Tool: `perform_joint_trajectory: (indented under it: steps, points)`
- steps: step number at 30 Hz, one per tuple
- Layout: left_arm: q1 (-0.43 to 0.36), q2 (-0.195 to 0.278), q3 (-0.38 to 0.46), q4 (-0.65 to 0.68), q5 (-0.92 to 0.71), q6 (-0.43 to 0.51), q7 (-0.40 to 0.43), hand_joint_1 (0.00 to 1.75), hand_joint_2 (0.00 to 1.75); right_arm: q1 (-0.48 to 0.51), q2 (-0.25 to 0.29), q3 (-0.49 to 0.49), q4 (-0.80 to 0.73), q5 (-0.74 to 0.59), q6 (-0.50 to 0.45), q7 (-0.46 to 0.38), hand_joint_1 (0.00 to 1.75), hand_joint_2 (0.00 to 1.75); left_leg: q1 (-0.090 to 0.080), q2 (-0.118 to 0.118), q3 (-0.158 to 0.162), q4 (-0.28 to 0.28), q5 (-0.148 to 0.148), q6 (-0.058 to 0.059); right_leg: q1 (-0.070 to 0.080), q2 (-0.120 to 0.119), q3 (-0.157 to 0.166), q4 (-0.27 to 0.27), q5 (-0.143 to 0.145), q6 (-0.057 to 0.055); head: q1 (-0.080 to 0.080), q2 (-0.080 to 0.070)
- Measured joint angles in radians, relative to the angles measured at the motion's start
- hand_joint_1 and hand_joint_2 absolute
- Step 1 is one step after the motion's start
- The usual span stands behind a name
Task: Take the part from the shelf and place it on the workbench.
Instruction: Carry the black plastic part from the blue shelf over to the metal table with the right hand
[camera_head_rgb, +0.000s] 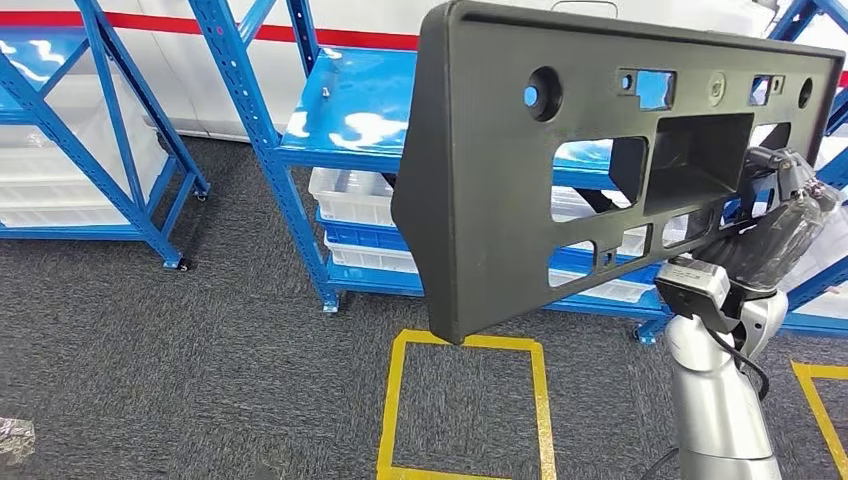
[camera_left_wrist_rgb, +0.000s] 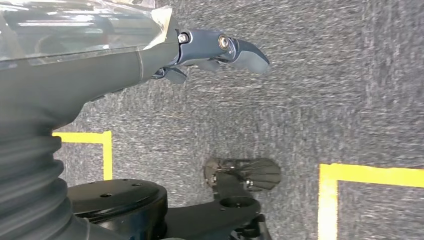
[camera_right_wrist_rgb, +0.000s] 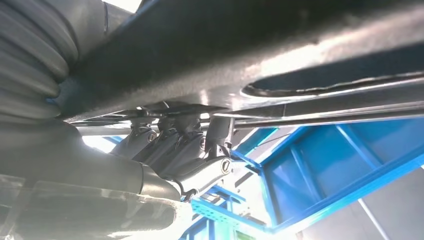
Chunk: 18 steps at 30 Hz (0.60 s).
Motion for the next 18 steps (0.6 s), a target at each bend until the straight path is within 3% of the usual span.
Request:
perform_joint_trajectory:
  steps: [2, 3, 5, 6, 8, 10, 11, 12, 13, 15, 17, 18]
  points:
    - [0.000, 0.000, 0.000, 0.000, -0.001, 0.000, 0.000, 0.00, 1.75, 0.002, 0.002, 0.000, -0.001, 0.000, 0.000, 0.000, 1.55, 1.75, -0.002, 0.000, -0.017, 0.008, 0.014, -0.012, 0.003, 0.003, 0.081, -0.127, 0.002, -0.001, 0.001, 0.000]
    - [0.001, 0.001, 0.000, 0.000, -0.001, 0.001, 0.000, 0.00, 1.75, 0.004, 0.004, 0.000, -0.001, 0.000, 0.000, 0.000, 1.55, 1.75, -0.005, 0.000, -0.022, 0.010, 0.021, -0.016, 0.006, 0.004, 0.096, -0.153, -0.004, -0.005, 0.002, 0.000]
    - [0.003, 0.002, 0.000, 0.000, -0.001, 0.001, 0.000, 0.00, 1.75, 0.009, 0.008, 0.000, -0.001, -0.001, 0.000, 0.000, 1.55, 1.75, -0.006, -0.002, -0.029, 0.013, 0.031, -0.023, 0.003, 0.004, 0.086, -0.150, -0.001, -0.016, 0.002, 0.000]
    - [0.004, 0.002, 0.000, 0.000, -0.001, 0.001, 0.001, 0.00, 1.75, 0.009, 0.010, 0.000, 0.000, -0.001, 0.000, 0.000, 1.55, 1.75, -0.005, -0.004, -0.036, 0.022, 0.019, -0.027, -0.001, 0.004, 0.078, -0.147, 0.004, -0.024, 0.001, 0.000]
    - [0.004, 0.002, 0.000, 0.000, -0.001, 0.002, 0.001, 0.00, 1.75, 0.009, 0.015, 0.000, 0.000, -0.001, 0.000, -0.001, 1.55, 1.75, -0.002, -0.005, -0.065, 0.096, -0.050, -0.038, -0.007, 0.001, 0.060, -0.144, 0.018, -0.049, -0.003, 0.000]
    - [0.004, 0.002, 0.000, 0.000, -0.001, 0.002, 0.001, 0.00, 1.75, 0.008, 0.017, 0.000, 0.000, -0.001, 0.000, -0.001, 1.55, 1.75, 0.001, -0.005, -0.105, 0.237, -0.140, -0.046, 0.000, -0.001, 0.043, -0.141, 0.031, -0.066, -0.007, 0.000]
    - [0.004, 0.002, 0.000, 0.000, -0.001, 0.002, 0.001, 0.00, 1.75, 0.008, 0.018, 0.000, 0.000, 0.000, 0.000, -0.001, 1.55, 1.75, 0.002, -0.005, -0.117, 0.296, -0.164, -0.047, 0.003, -0.002, 0.034, -0.139, 0.037, -0.071, -0.006, 0.000]
    - [0.004, 0.001, 0.000, 0.000, -0.001, 0.002, 0.001, 0.00, 1.75, 0.008, 0.019, 0.000, 0.001, 0.000, 0.000, -0.001, 1.55, 1.75, 0.003, -0.005, -0.114, 0.323, -0.169, -0.045, 0.007, -0.002, 0.024, -0.136, 0.043, -0.073, -0.007, 0.000]
    - [0.004, 0.001, -0.001, 0.000, -0.001, 0.002, 0.001, 0.00, 1.75, 0.009, 0.020, 0.000, 0.001, 0.000, 0.000, -0.001, 1.55, 1.75, 0.003, -0.006, -0.091, 0.310, -0.155, -0.041, 0.010, -0.002, 0.016, -0.134, 0.048, -0.074, -0.007, 0.000]
    - [0.003, 0.001, -0.001, 0.000, -0.001, 0.002, 0.001, 0.00, 1.75, 0.008, 0.021, 0.000, 0.001, 0.000, 0.000, -0.001, 1.55, 1.75, 0.001, -0.010, 0.001, 0.185, -0.114, -0.024, 0.015, 0.000, 0.003, -0.130, 0.057, -0.073, -0.008, 0.000]
    - [0.000, 0.002, -0.001, -0.001, -0.002, 0.003, 0.001, 0.00, 1.75, 0.006, 0.021, 0.000, 0.000, 0.000, 0.000, -0.001, 1.55, 1.75, -0.004, -0.015, 0.082, 0.061, -0.102, -0.006, 0.018, 0.000, -0.004, -0.129, 0.067, -0.063, -0.007, 0.000]
    - [-0.001, 0.001, -0.002, -0.001, -0.002, 0.004, 0.001, 0.00, 1.75, 0.005, 0.021, 0.000, 0.000, 0.000, 0.000, -0.001, 1.55, 1.75, -0.009, -0.016, 0.099, 0.032, -0.105, 0.000, 0.017, -0.001, -0.007, -0.129, 0.072, -0.056, -0.007, 0.000]
